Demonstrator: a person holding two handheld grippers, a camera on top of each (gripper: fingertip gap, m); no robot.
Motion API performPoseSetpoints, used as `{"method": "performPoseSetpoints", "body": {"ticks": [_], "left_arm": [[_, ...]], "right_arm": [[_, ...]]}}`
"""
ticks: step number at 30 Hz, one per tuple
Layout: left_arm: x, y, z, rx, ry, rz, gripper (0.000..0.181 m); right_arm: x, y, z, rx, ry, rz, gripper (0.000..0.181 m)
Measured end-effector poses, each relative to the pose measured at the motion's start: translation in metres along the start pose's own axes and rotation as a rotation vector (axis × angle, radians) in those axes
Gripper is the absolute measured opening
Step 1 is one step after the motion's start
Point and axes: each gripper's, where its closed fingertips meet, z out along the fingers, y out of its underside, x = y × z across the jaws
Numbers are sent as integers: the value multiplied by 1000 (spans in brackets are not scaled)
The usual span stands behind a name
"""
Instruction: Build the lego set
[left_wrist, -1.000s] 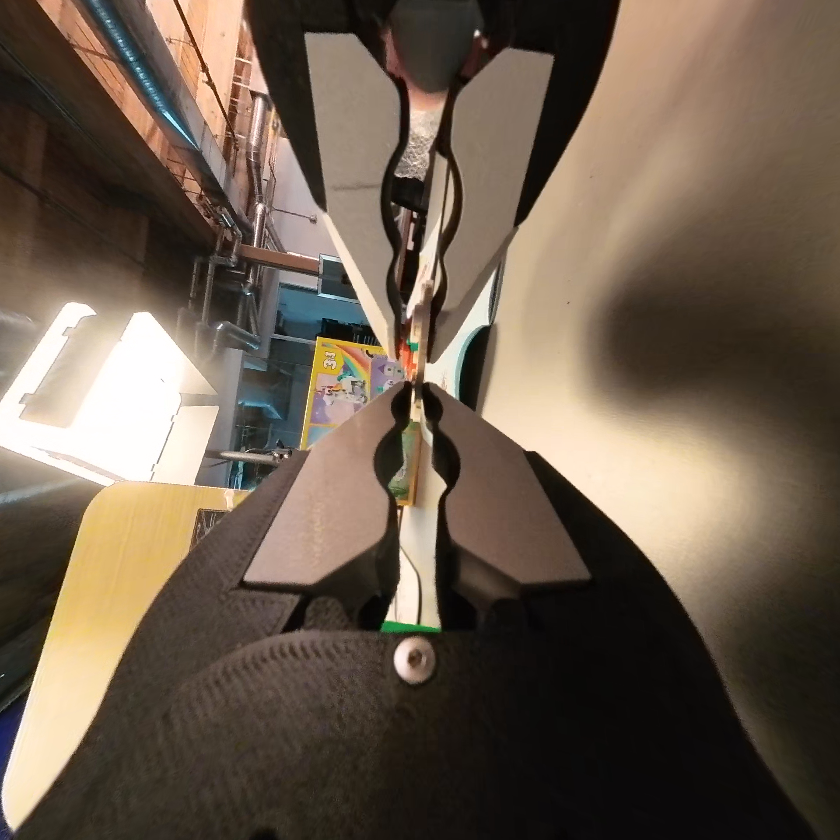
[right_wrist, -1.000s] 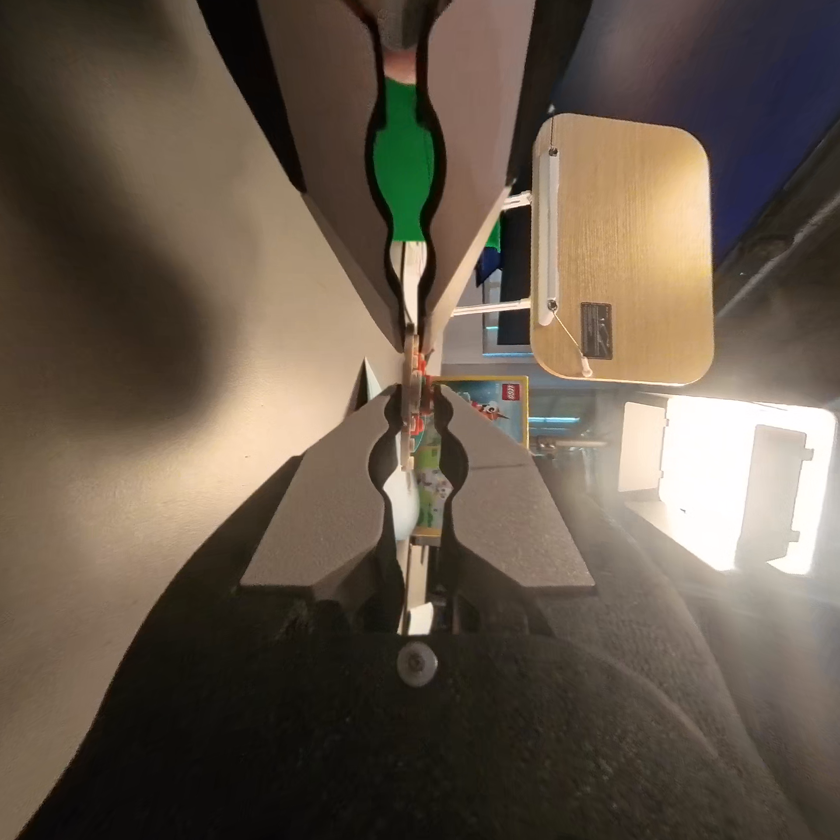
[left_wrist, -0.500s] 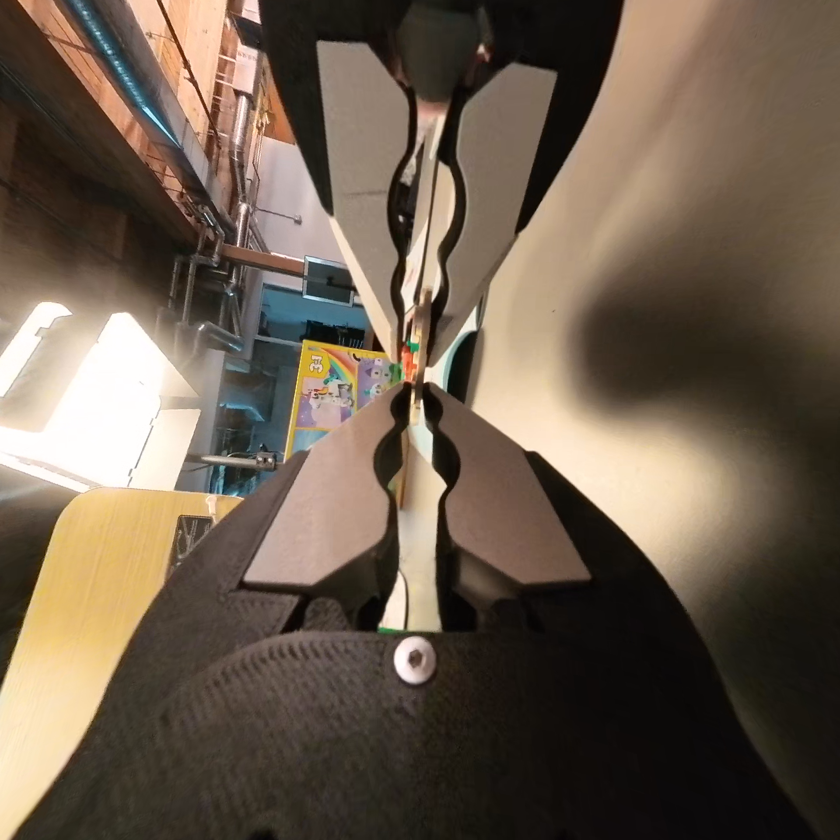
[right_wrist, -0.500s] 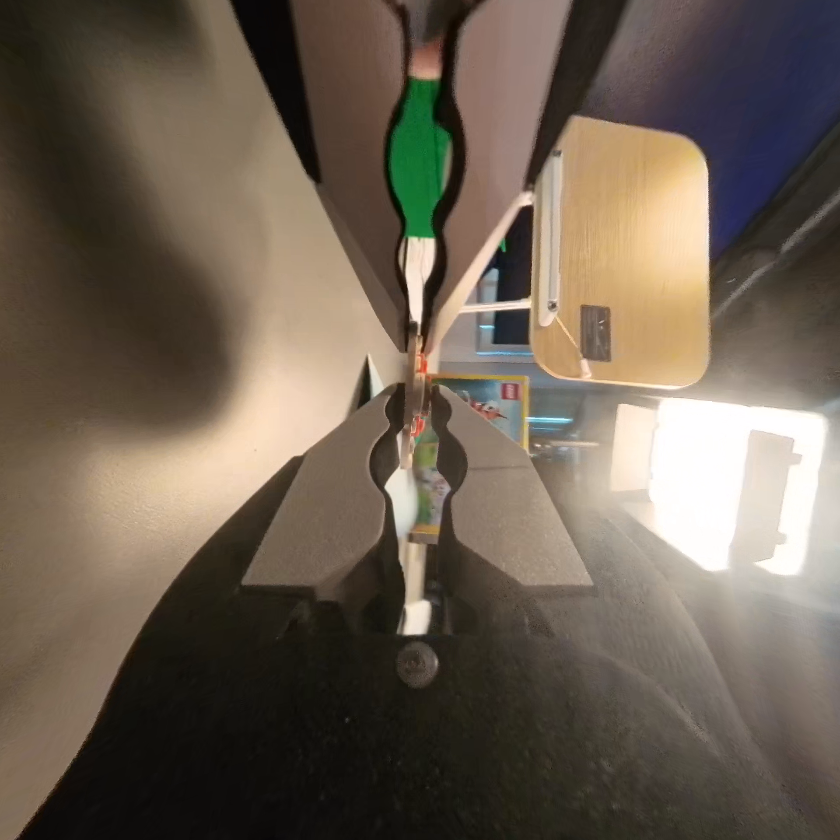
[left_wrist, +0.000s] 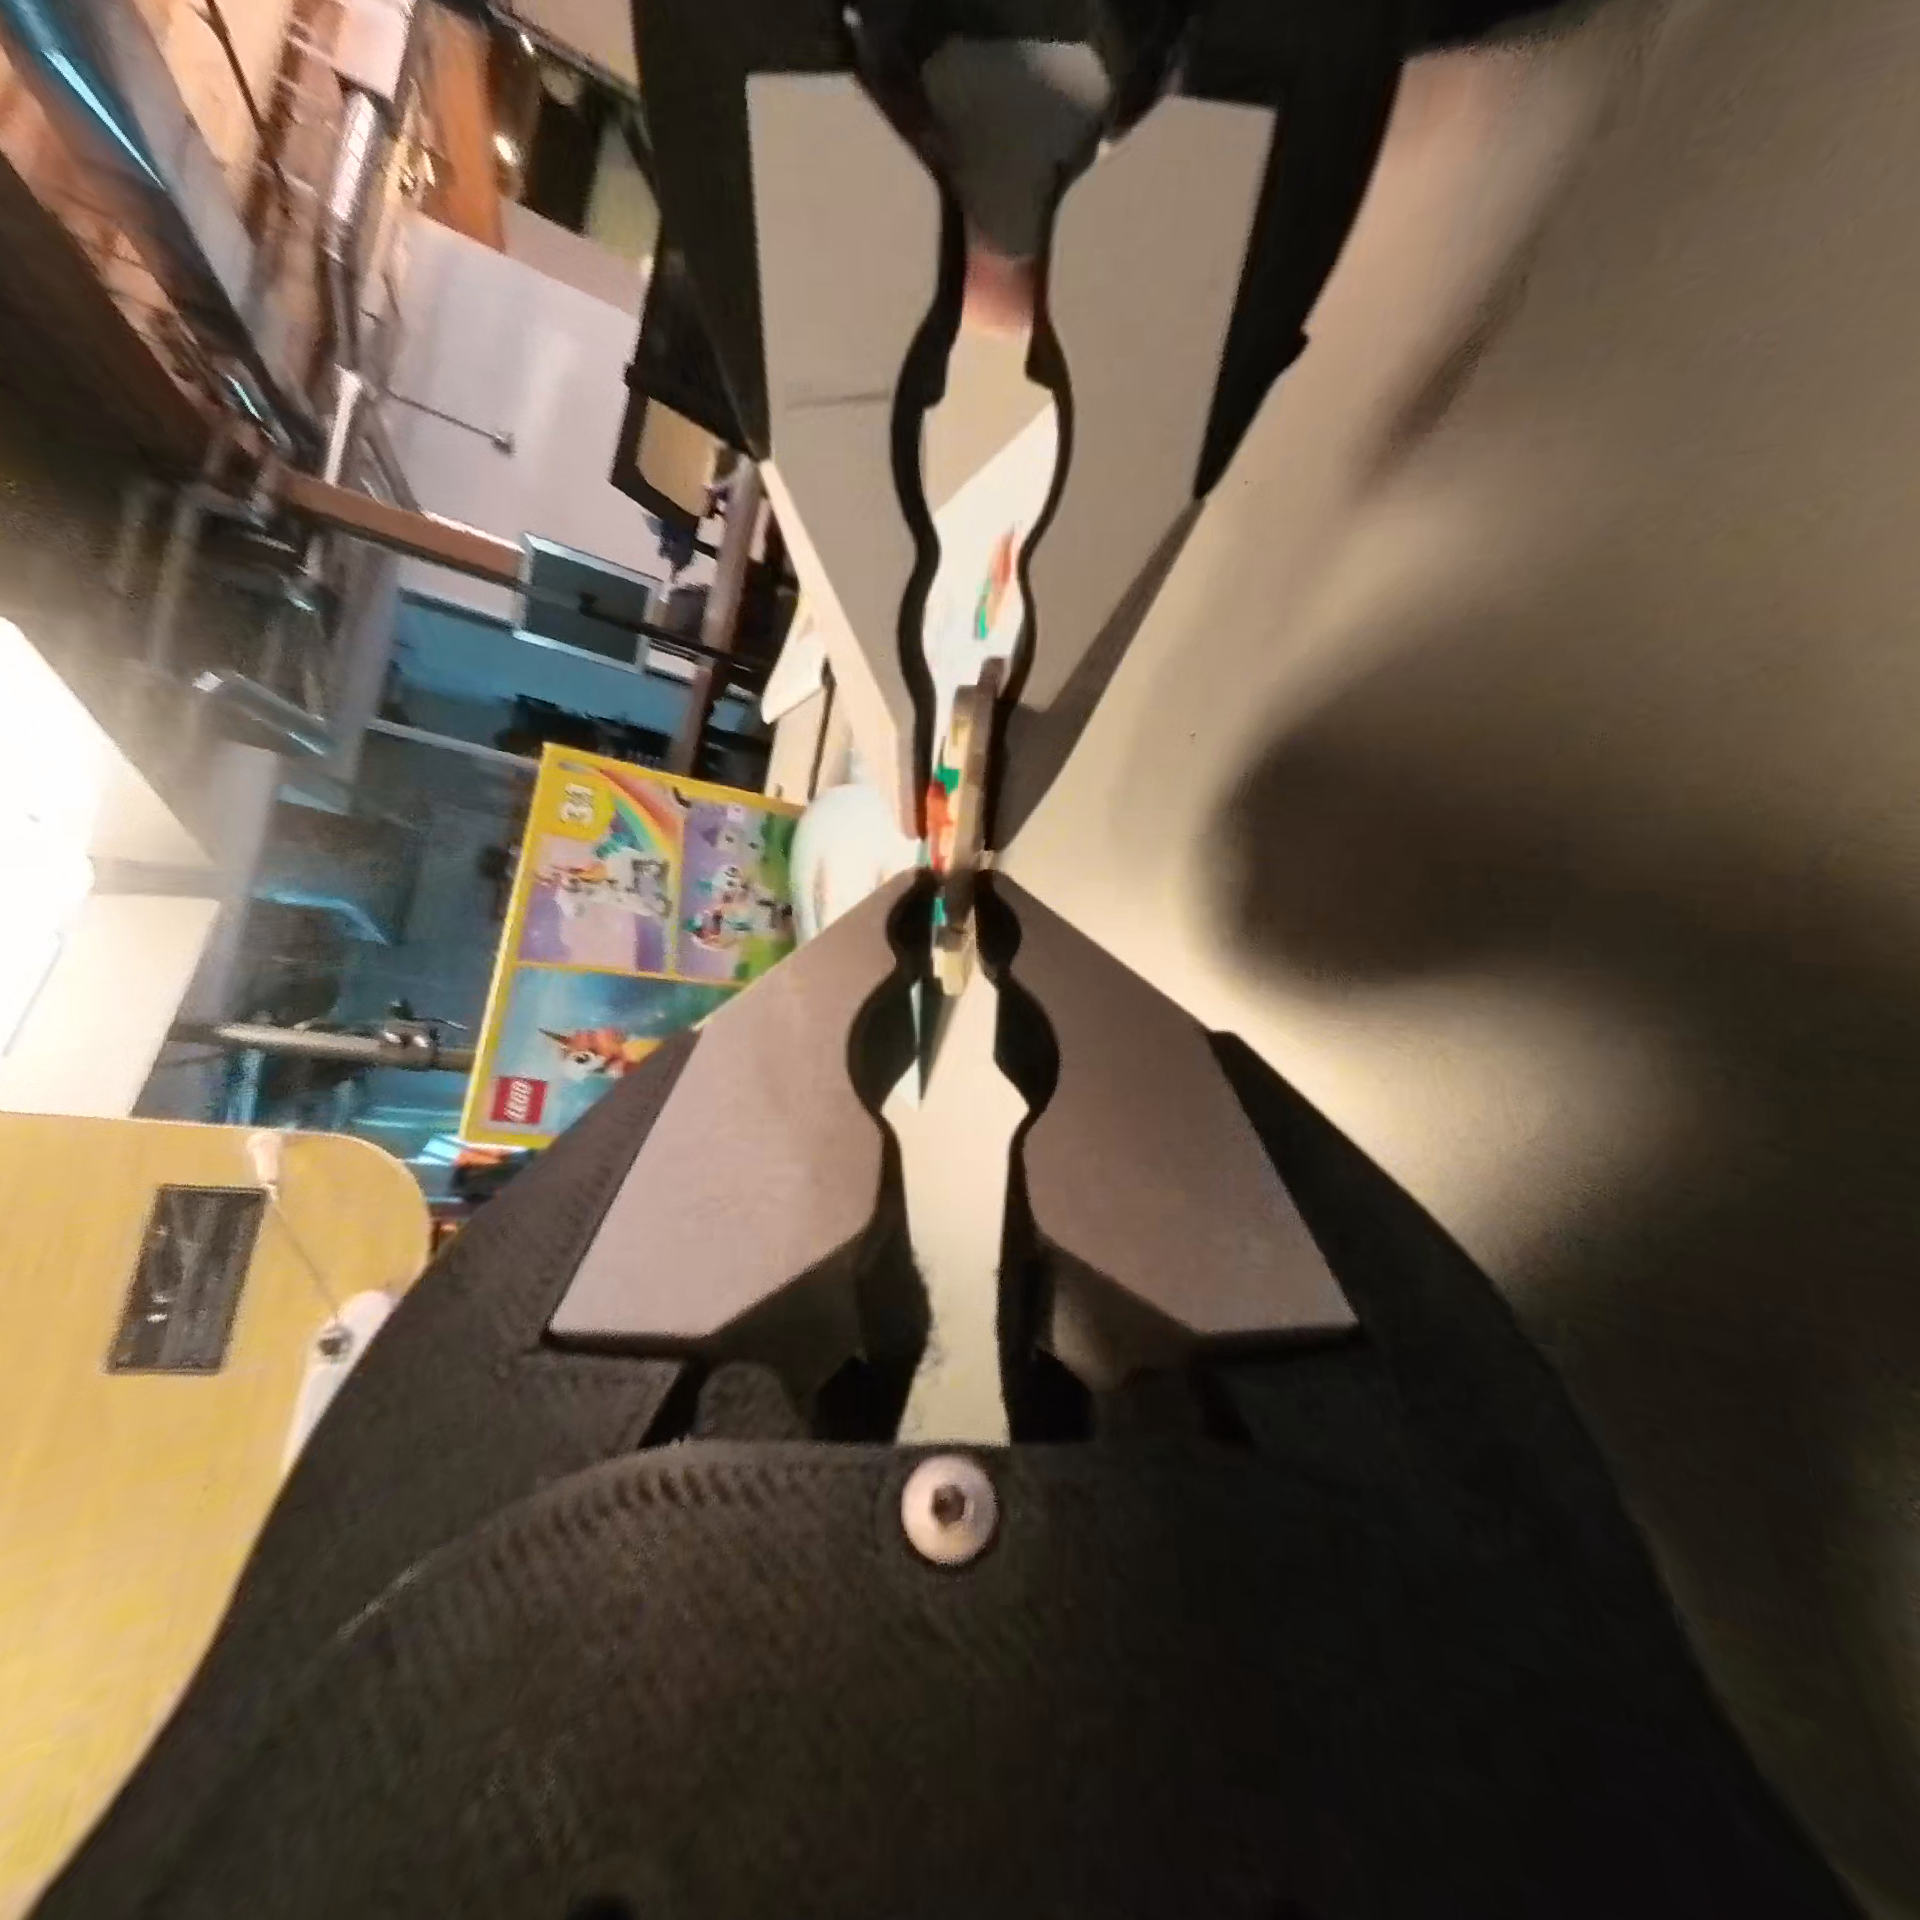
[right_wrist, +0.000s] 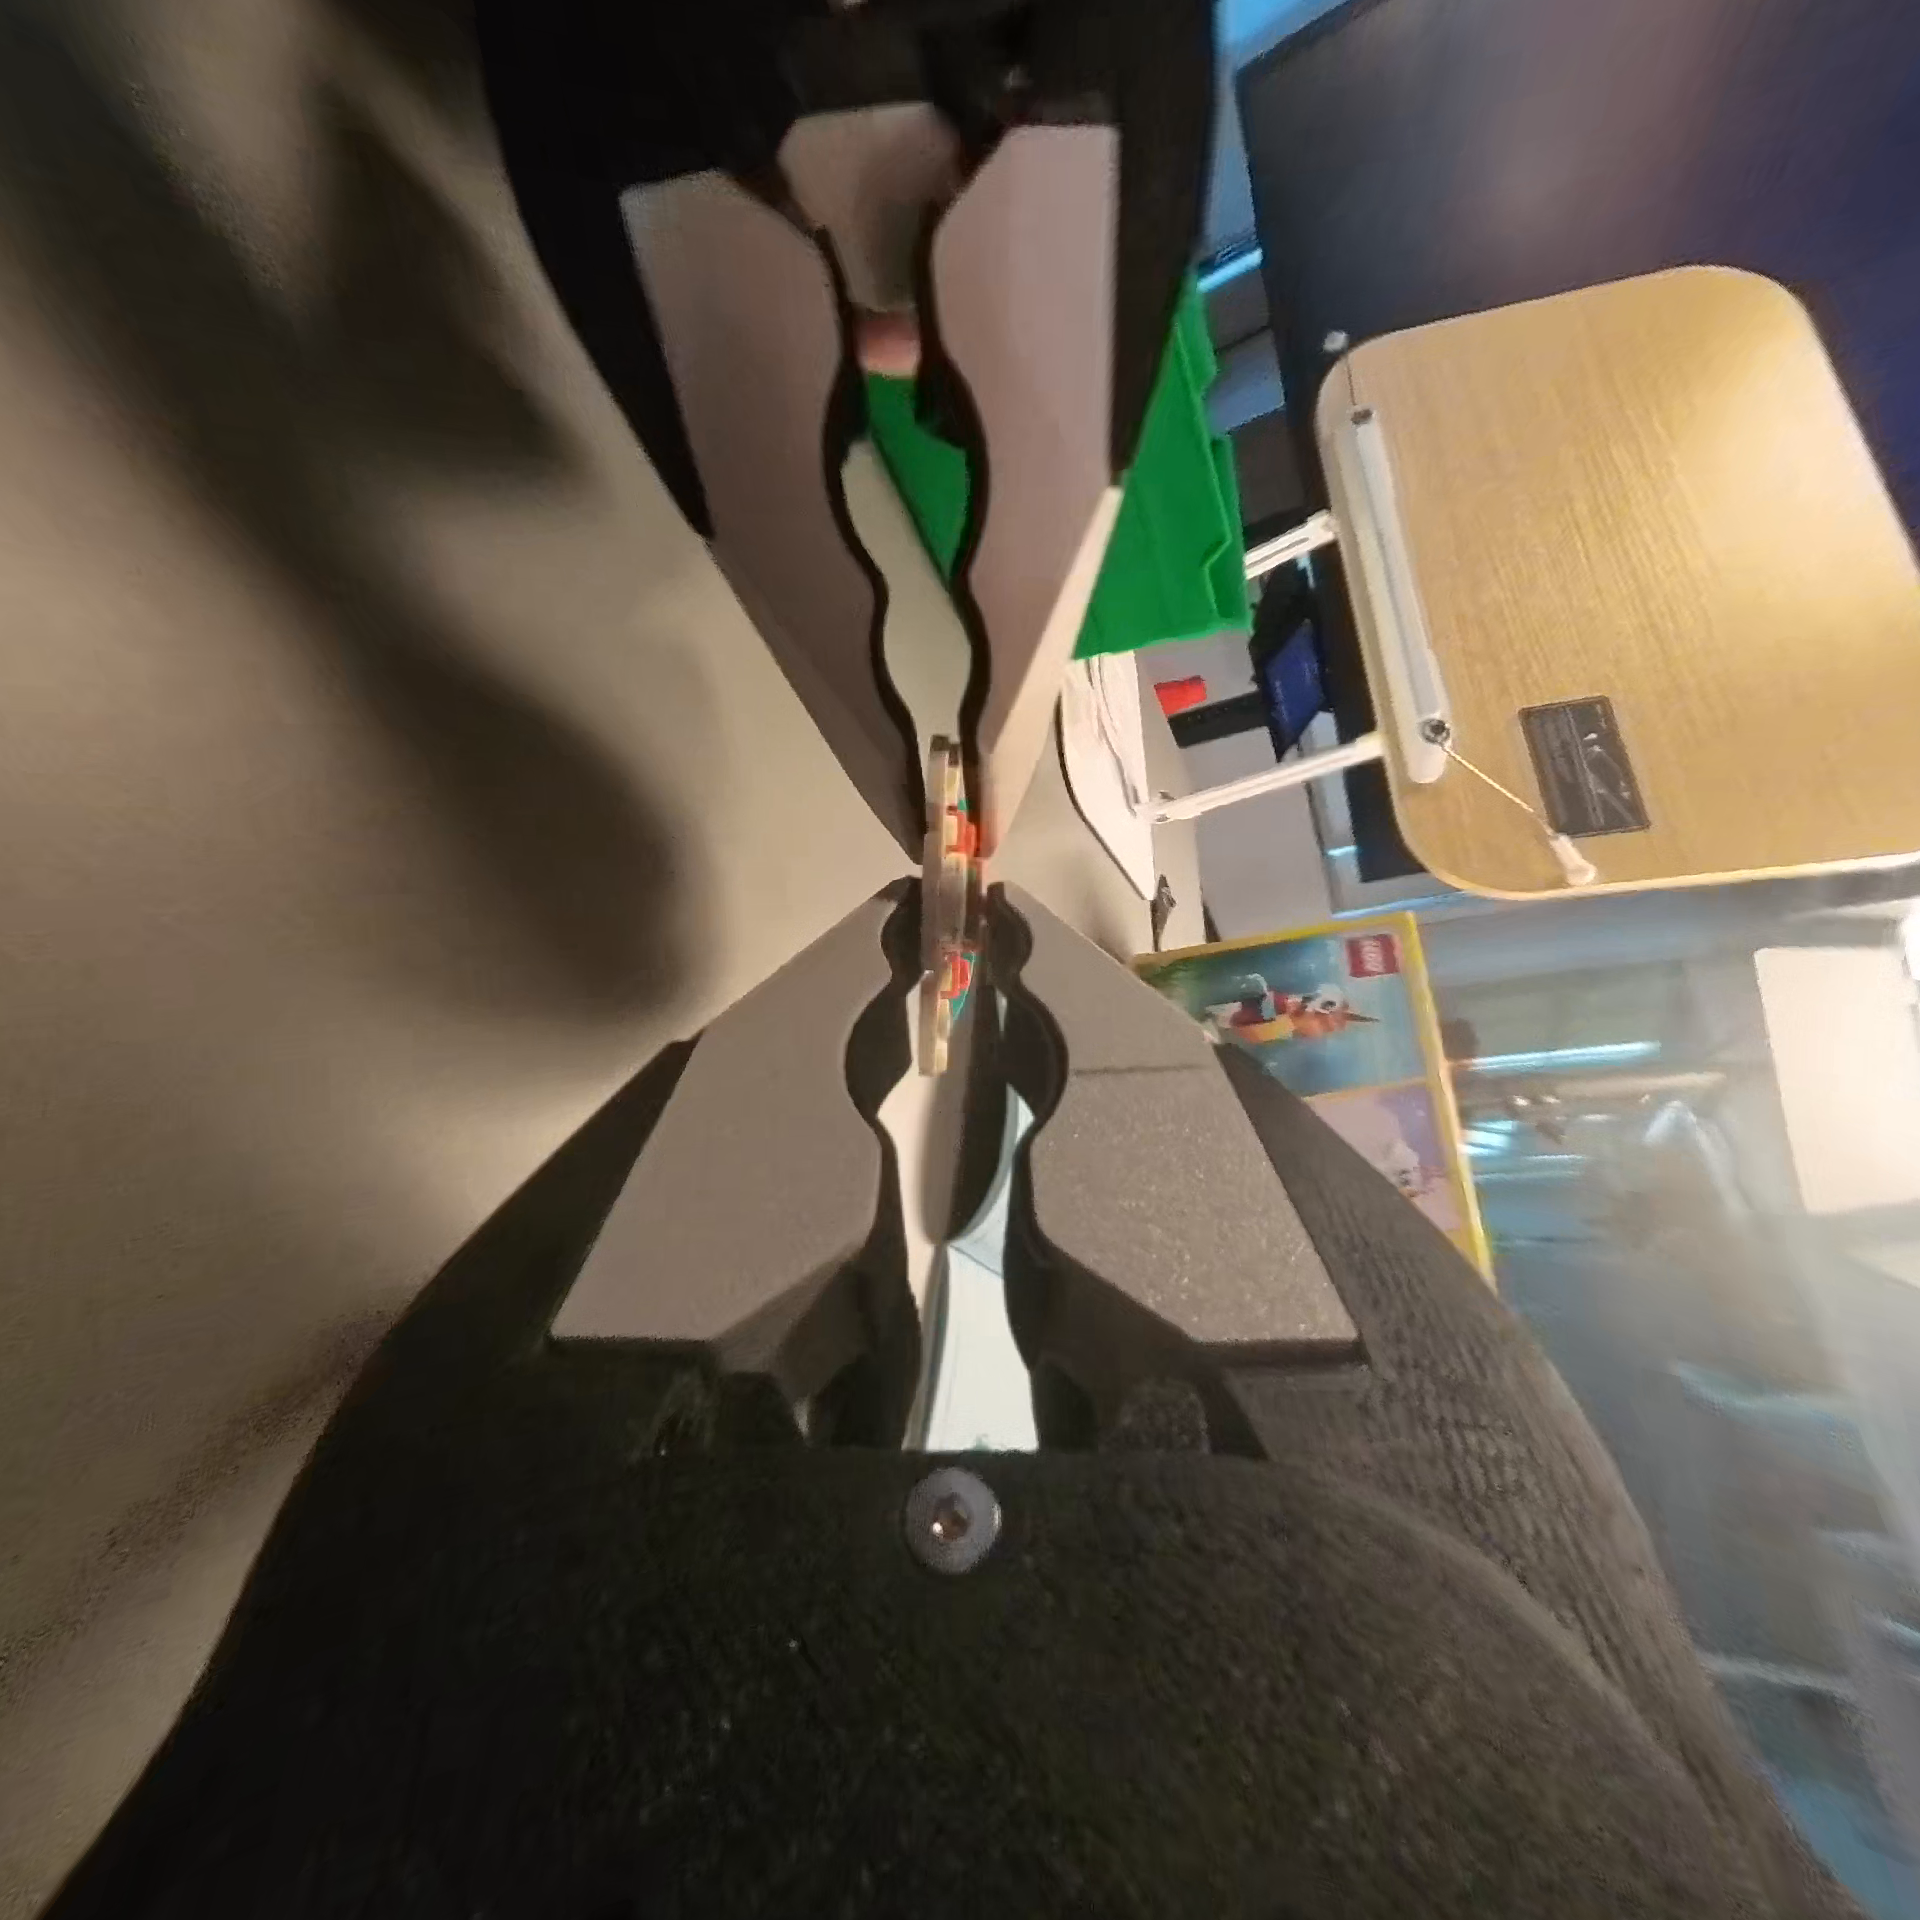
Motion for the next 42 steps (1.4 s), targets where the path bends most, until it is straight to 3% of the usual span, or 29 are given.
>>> {"method": "performPoseSetpoints", "body": {"ticks": [6, 10, 15, 19, 22, 25, 29, 42], "left_arm": [[6, 3, 2, -50, 33, -13, 7], [5, 1, 1, -53, 26, -5, 7], [6, 2, 2, -48, 18, 23, 7], [0, 5, 4, -22, 0, -27, 7], [0, 5, 3, 12, 30, -108, 7], [-2, 4, 1, 40, 57, -176, 7], [1, 1, -1, 94, 114, -249, 7], [8, -1, -2, 128, 169, -270, 7]], "right_arm": [[-7, 3, 2, -106, 55, -356, 11], [-6, 2, 1, -123, 74, -437, 13], [-7, 3, 1, -141, 64, -392, 10], [-1, 4, 4, -75, 47, -96, 10], [8, 0, 1, -4, 31, 103, 28], [9, -3, -6, 80, -12, 214, 24], [4, -11, -14, 179, -66, 248, 9], [-2, -10, -15, 188, -131, 265, 7]]}}
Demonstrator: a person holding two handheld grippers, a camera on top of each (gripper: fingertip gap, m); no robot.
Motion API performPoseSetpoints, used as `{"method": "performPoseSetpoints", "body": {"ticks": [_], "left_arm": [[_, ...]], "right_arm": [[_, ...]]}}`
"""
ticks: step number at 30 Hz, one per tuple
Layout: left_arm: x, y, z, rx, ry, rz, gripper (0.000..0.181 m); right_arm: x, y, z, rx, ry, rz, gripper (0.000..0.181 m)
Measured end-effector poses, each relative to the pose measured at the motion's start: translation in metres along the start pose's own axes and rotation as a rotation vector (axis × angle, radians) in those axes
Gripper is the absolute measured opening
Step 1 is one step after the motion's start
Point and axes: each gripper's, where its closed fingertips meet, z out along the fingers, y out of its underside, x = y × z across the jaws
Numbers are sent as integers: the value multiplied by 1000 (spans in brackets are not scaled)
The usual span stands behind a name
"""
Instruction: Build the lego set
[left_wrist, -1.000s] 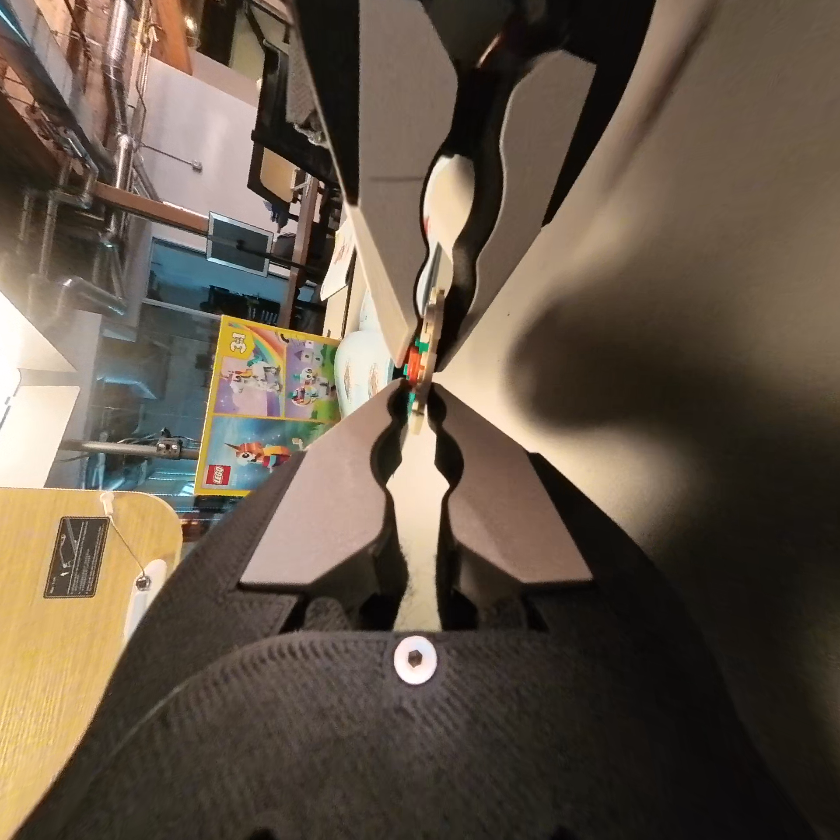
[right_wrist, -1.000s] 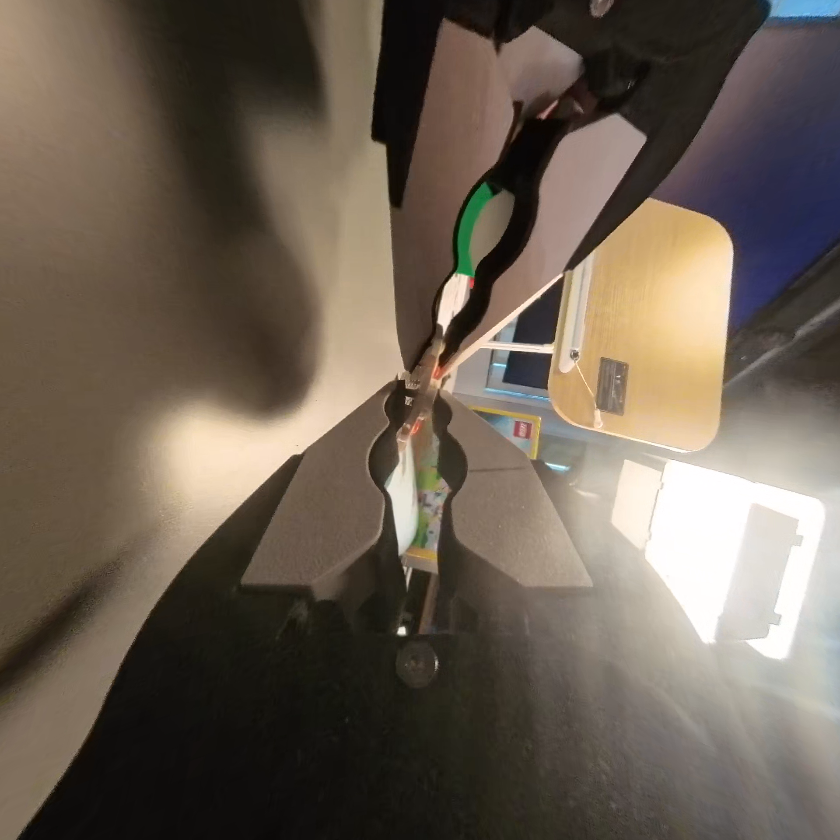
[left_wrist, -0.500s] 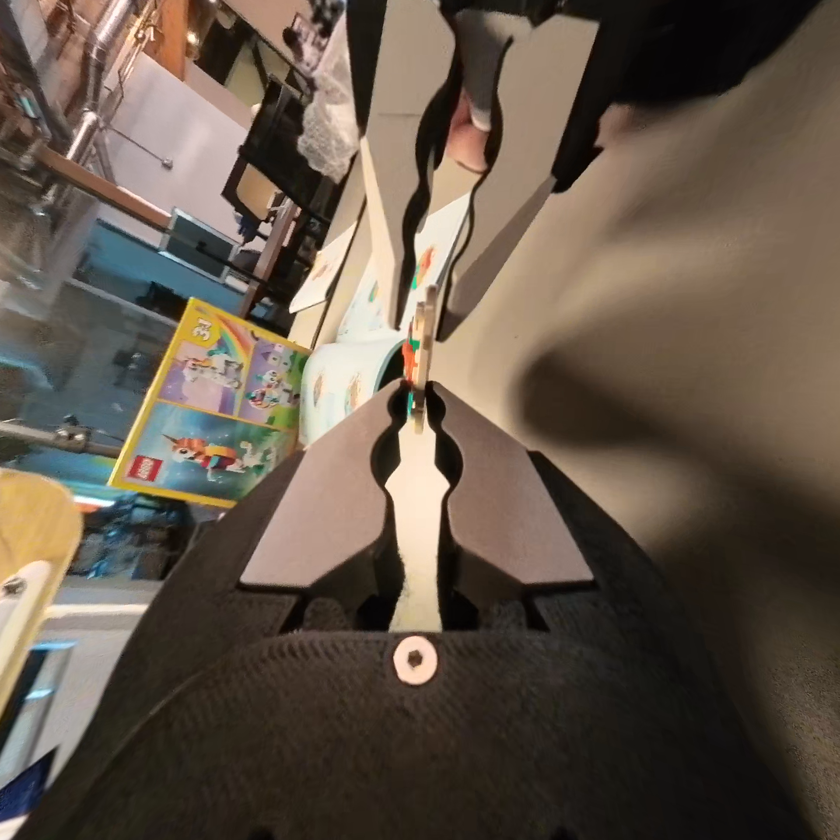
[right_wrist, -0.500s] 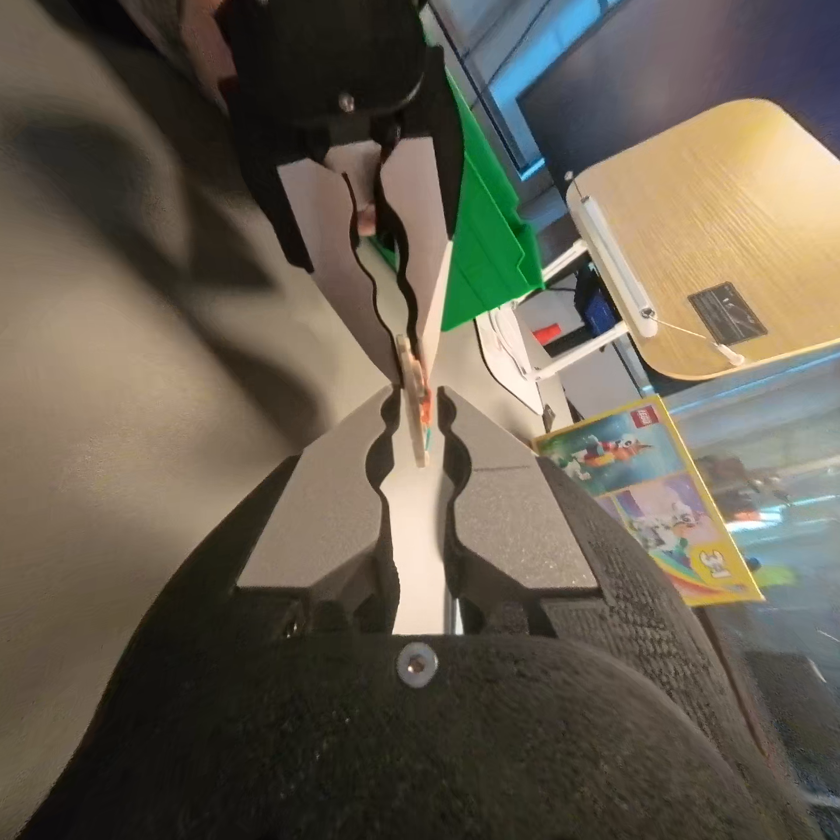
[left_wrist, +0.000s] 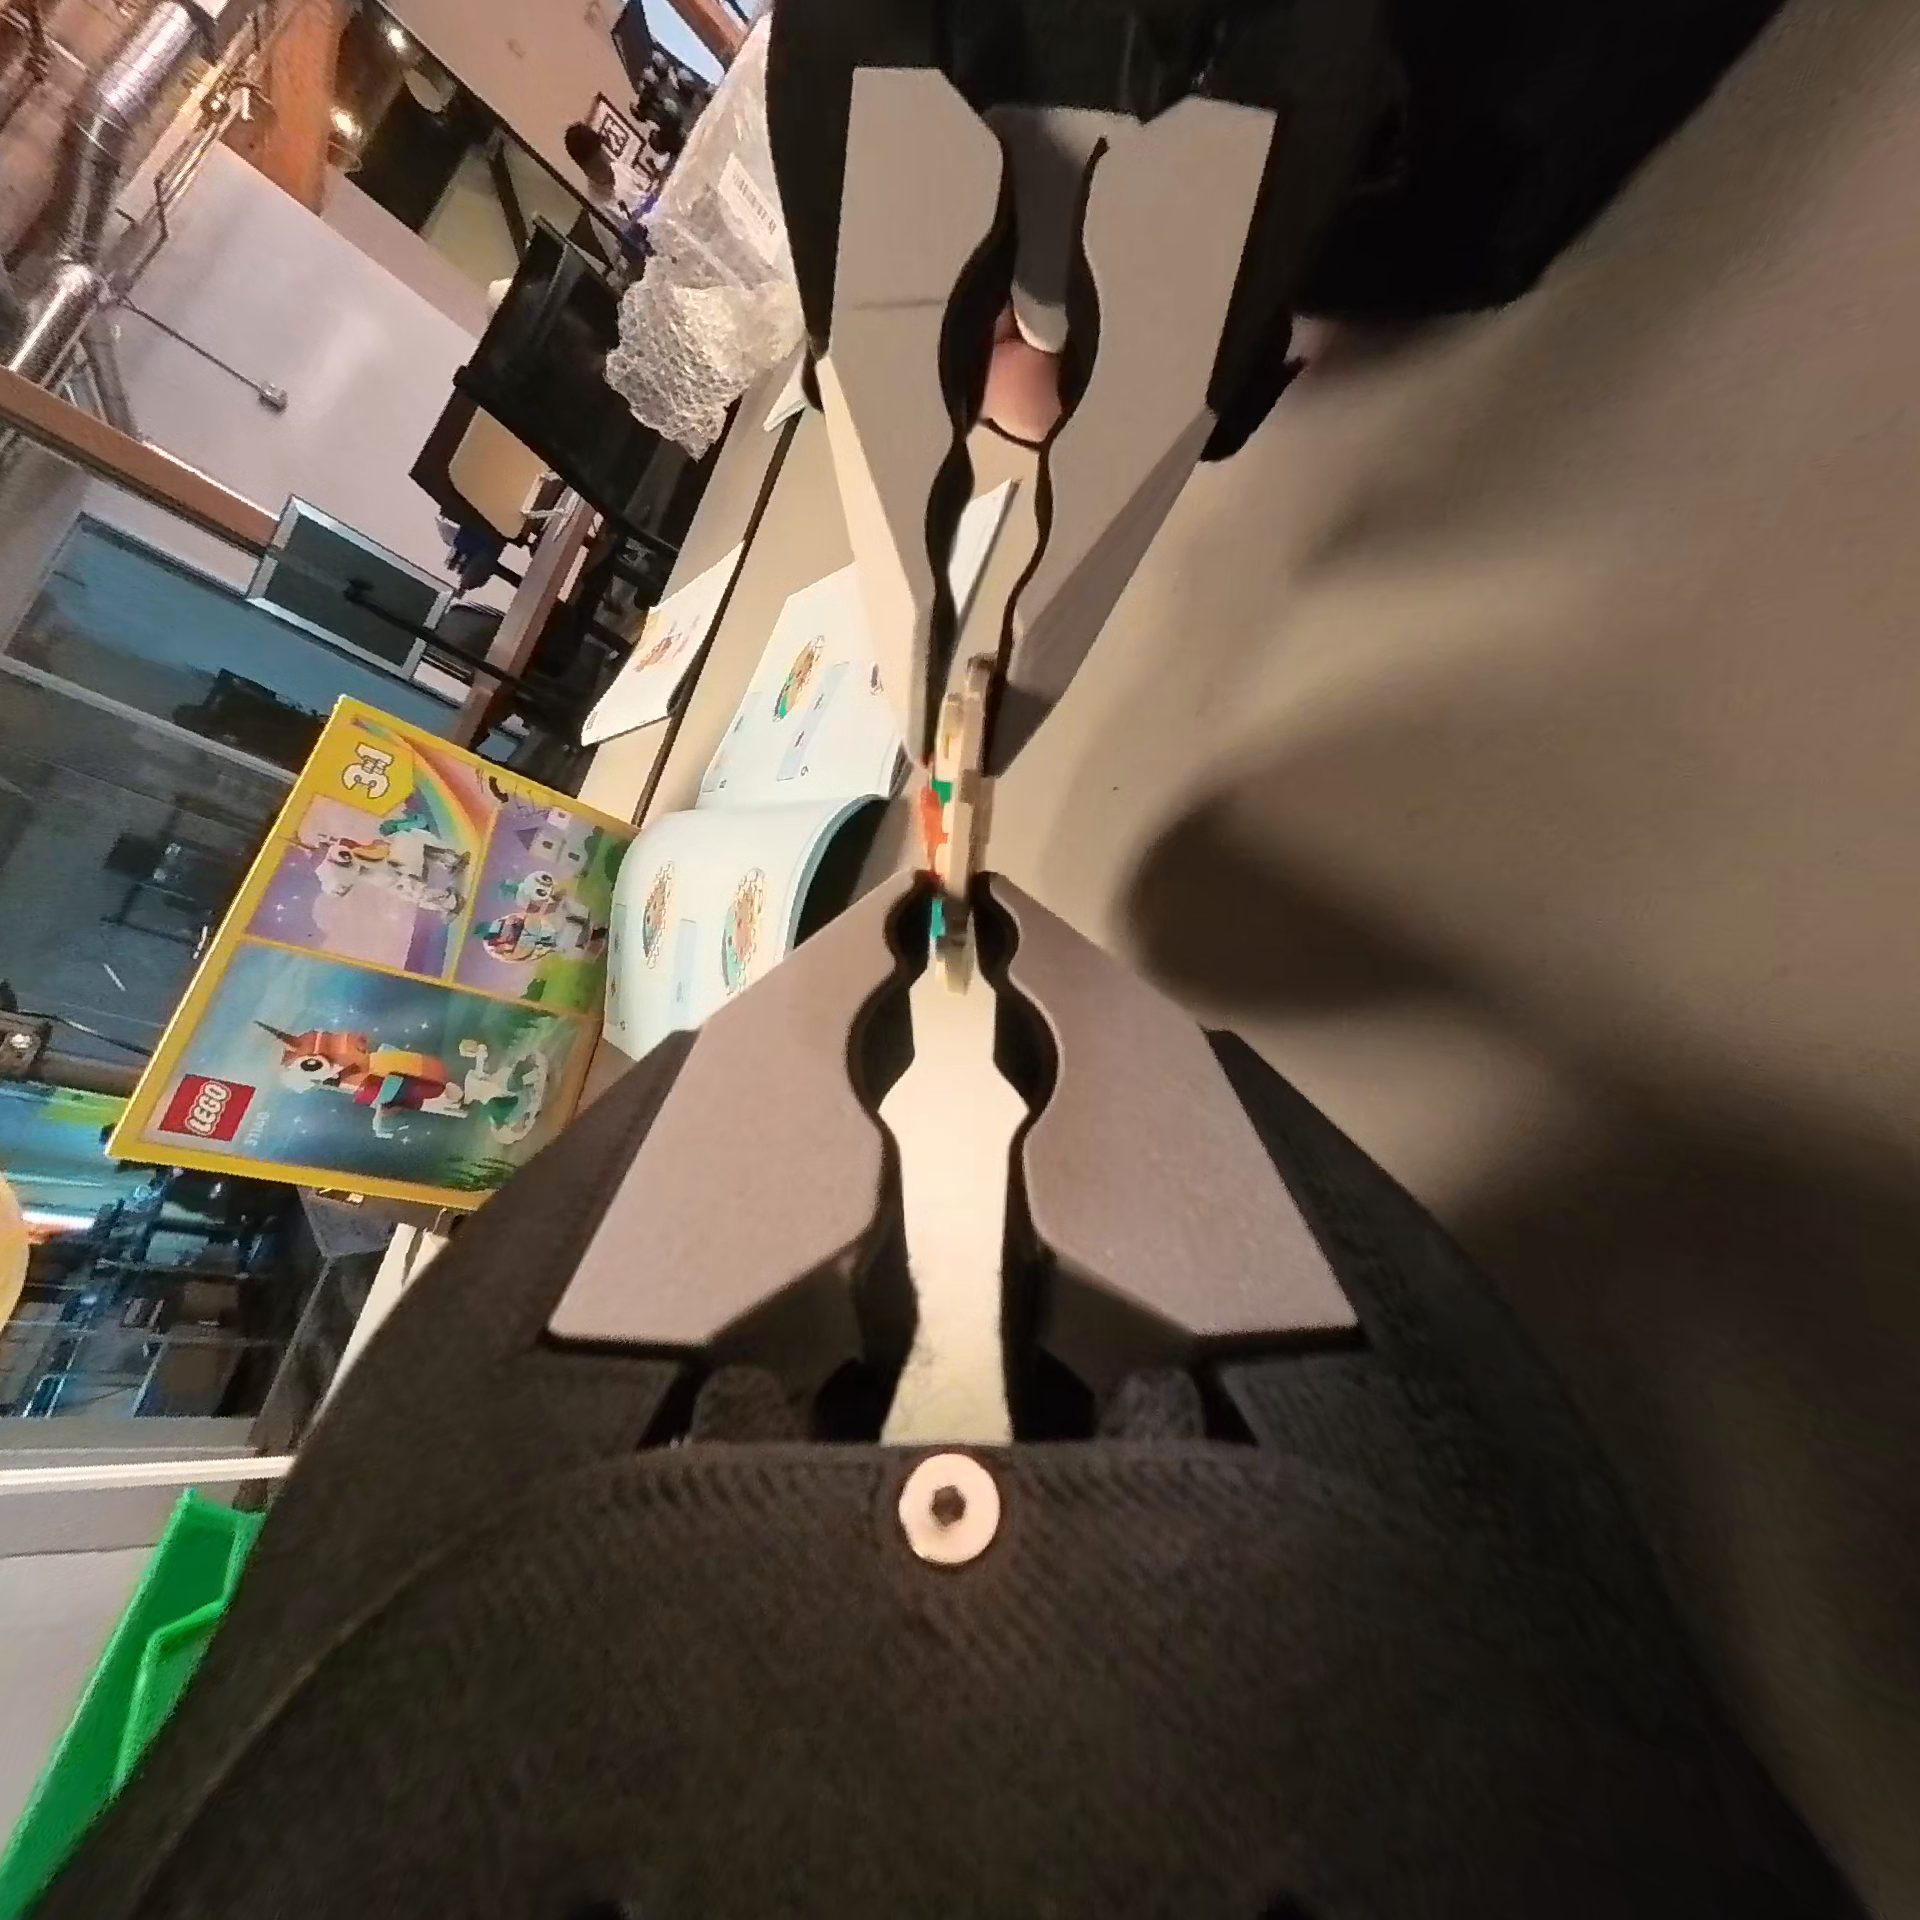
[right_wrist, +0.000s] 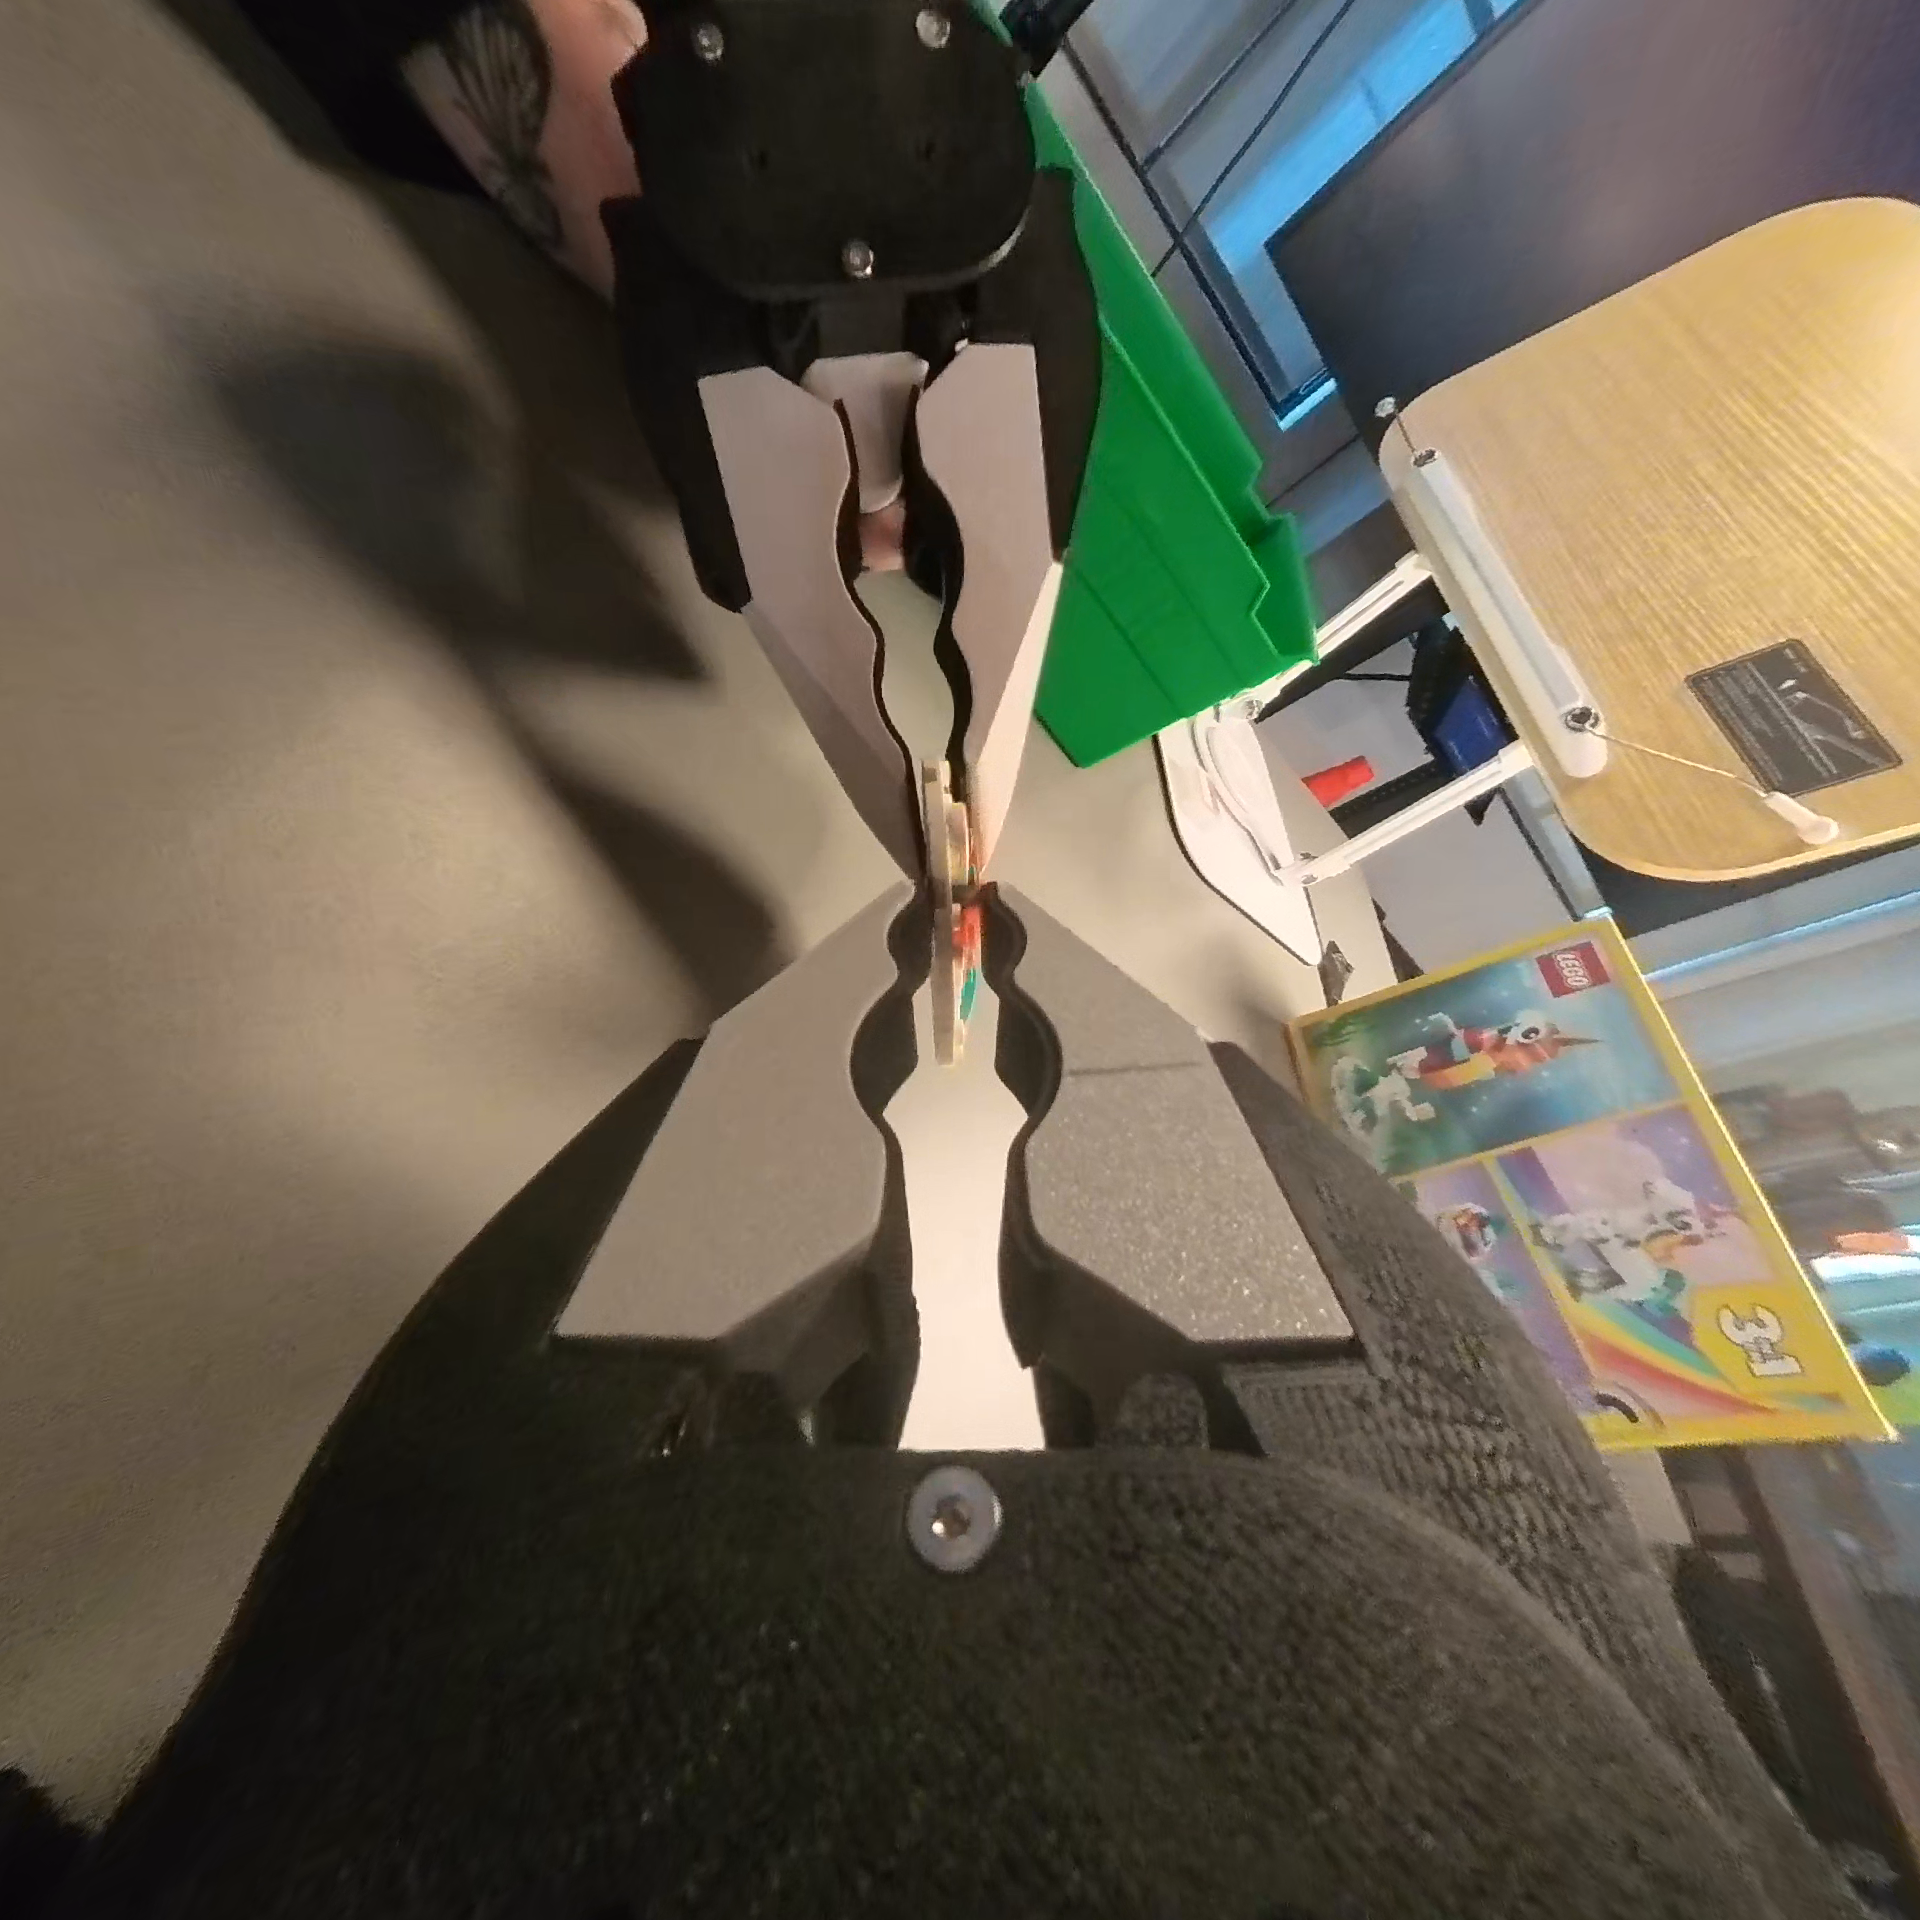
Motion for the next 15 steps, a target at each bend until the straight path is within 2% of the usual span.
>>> {"method": "performPoseSetpoints", "body": {"ticks": [4, 7, 12, 15], "left_arm": [[-1, -7, -1, 42, -31, -20, 15], [4, -13, -1, 79, 17, -72, 24], [8, -11, -1, 77, 50, -62, 12], [13, -10, 0, 74, 77, -45, 10]], "right_arm": [[1, -1, -1, 8, -30, 56, 6], [-5, 5, 1, -17, -67, 67, 6], [-8, -1, 1, 2, -83, 63, 6], [-11, 0, 1, -1, -99, 58, 6]]}}
